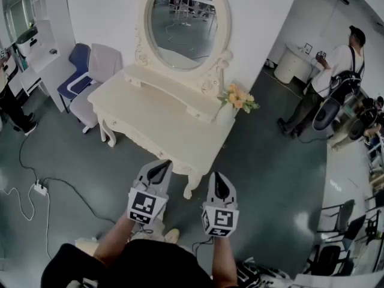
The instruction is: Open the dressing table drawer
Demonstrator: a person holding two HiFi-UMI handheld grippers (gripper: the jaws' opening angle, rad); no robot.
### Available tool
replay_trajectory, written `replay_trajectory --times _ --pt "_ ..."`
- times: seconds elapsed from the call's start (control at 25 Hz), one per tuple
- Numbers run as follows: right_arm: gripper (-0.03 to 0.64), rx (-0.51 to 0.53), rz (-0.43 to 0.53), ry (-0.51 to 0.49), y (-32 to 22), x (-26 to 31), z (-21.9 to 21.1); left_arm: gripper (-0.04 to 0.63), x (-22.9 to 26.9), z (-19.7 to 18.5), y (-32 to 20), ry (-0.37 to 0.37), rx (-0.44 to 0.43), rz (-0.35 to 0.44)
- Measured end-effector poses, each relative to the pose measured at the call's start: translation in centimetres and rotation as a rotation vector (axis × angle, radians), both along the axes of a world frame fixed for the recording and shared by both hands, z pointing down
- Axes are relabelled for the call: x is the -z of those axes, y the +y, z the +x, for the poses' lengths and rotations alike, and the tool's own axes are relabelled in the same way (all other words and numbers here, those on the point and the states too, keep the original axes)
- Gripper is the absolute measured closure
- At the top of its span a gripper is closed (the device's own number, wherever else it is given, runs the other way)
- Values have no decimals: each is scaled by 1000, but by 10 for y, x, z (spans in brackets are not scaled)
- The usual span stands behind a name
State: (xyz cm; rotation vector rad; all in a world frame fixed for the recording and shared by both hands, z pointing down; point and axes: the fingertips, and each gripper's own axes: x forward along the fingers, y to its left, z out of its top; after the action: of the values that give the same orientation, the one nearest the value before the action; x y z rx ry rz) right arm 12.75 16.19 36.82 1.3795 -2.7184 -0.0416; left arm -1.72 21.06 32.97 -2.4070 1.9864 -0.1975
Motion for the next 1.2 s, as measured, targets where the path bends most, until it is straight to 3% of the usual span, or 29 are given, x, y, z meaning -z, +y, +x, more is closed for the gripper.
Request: replay_trajectory --times 0.64,1.2 --pt "618 -6 -1 -2 -20 -1 6 592 -2 1 -22 2 4 2" --pt "618 -60 -44 -2 -140 -22 -24 592 -29 -30 -154 12 -41 -58"
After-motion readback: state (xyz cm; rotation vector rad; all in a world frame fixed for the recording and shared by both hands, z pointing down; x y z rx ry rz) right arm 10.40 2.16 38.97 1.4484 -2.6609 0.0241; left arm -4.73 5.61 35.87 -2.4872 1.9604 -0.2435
